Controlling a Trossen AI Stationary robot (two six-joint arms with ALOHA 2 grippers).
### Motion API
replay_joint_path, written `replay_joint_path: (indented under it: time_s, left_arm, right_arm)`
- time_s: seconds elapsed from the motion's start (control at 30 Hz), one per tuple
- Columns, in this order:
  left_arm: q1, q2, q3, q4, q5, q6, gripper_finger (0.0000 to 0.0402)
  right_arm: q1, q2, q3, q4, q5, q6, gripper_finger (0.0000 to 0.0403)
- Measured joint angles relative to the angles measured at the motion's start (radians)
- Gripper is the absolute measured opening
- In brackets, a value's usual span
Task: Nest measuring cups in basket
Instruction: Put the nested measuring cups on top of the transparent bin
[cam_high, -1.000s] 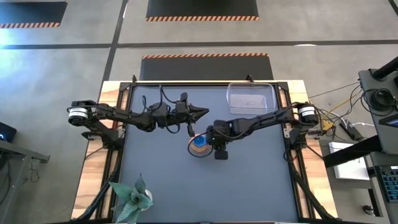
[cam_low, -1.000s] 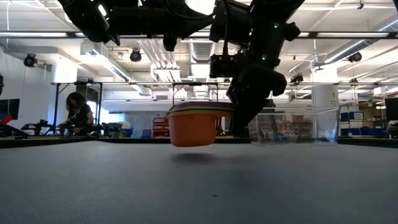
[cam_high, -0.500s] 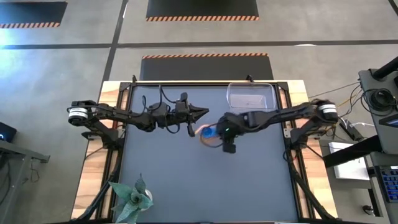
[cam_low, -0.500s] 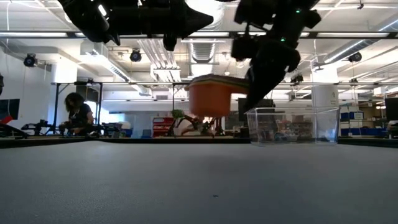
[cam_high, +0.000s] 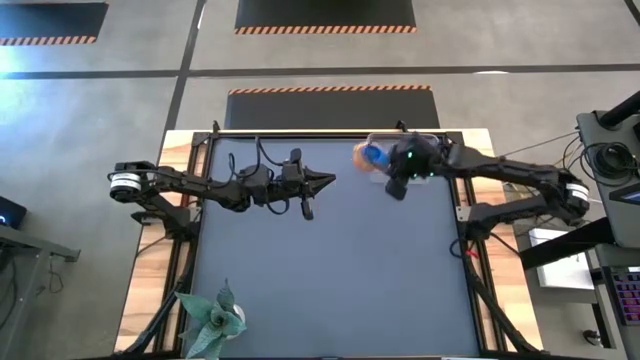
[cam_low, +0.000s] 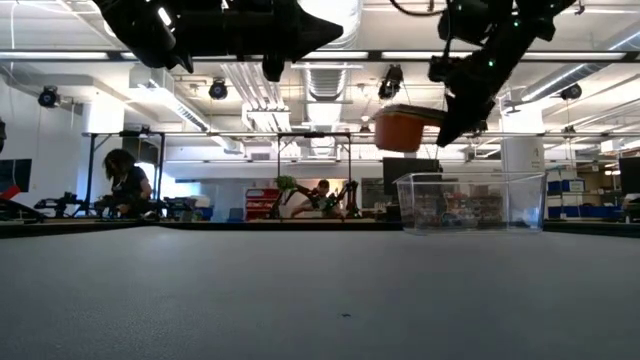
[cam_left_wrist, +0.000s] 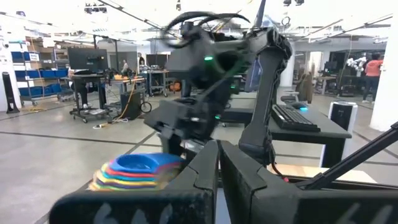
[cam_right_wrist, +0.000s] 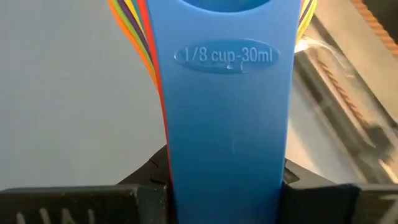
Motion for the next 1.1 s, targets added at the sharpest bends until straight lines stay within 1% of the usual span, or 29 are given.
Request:
replay_joint_path:
  time_s: [0.2,0.43,0.63,0.87,1.03,1.1]
  left_arm:
    - [0.000,0.000,0.000,0.000,0.000,0.000,0.0000]
    - [0.000,0.000,0.000,0.000,0.000,0.006,0.0000]
    - [0.000,0.000,0.000,-0.001,0.000,0.007,0.0000]
    - [0.000,0.000,0.000,-0.003,0.000,0.007,0.0000]
    - [0.000,0.000,0.000,-0.011,0.000,0.015,0.0000]
    - [0.000,0.000,0.000,-0.012,0.000,0.016,0.0000]
  right_arm:
    - [-0.168,0.021,0.000,-0.087,0.000,-0.041,0.0116]
    - [-0.276,0.079,0.004,-0.104,-0.001,-0.093,0.0116]
    - [-0.321,0.164,0.027,-0.102,-0.002,-0.176,0.0116]
    - [-0.337,0.287,0.066,-0.102,-0.005,-0.285,0.0116]
    - [-0.342,0.360,0.094,-0.109,-0.004,-0.304,0.0118]
    - [-0.342,0.376,0.098,-0.109,-0.005,-0.304,0.0128]
